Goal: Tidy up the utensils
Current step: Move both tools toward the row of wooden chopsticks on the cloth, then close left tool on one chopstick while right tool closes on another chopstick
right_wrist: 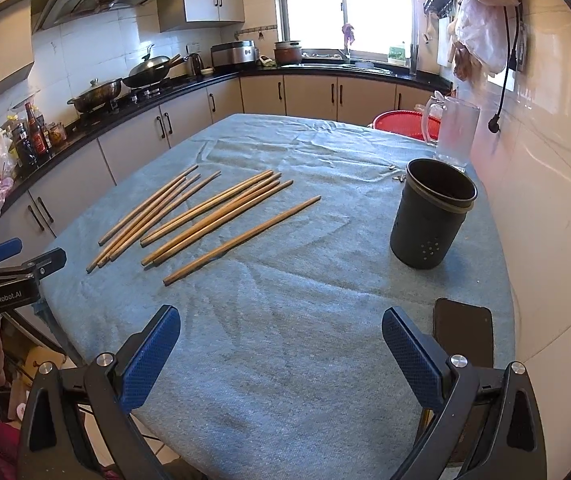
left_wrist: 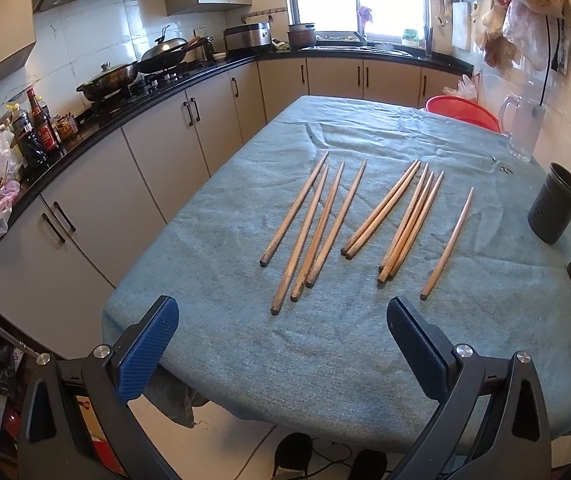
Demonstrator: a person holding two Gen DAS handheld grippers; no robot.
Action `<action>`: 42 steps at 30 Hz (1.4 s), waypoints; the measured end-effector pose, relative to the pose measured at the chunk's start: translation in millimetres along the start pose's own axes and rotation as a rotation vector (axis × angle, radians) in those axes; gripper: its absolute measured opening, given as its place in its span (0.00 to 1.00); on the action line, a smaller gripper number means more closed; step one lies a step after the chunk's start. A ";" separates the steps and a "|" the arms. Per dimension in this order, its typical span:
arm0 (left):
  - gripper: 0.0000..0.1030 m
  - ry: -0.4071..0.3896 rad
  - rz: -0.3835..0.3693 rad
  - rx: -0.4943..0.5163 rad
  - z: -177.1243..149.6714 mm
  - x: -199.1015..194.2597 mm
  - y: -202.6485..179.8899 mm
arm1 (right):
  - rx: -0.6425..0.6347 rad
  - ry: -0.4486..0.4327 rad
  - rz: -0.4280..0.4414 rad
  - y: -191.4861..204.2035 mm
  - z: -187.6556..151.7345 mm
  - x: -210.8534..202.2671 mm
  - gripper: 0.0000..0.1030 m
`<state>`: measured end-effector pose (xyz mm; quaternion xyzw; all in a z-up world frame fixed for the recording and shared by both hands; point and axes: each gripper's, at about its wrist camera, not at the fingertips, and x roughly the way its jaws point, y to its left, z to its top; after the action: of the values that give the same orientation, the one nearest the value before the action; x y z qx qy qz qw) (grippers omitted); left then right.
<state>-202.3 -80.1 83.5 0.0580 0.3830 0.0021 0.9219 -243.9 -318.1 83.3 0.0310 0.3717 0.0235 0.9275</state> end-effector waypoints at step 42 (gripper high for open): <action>0.47 0.423 -0.398 0.246 157.4 205.5 14.7 | 0.432 0.163 -0.089 -15.7 82.9 41.4 0.68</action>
<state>54.7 -72.1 50.3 0.0912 0.5673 -0.2127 0.7903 -156.4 -334.3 113.5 0.2102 0.4426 -0.0951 0.8665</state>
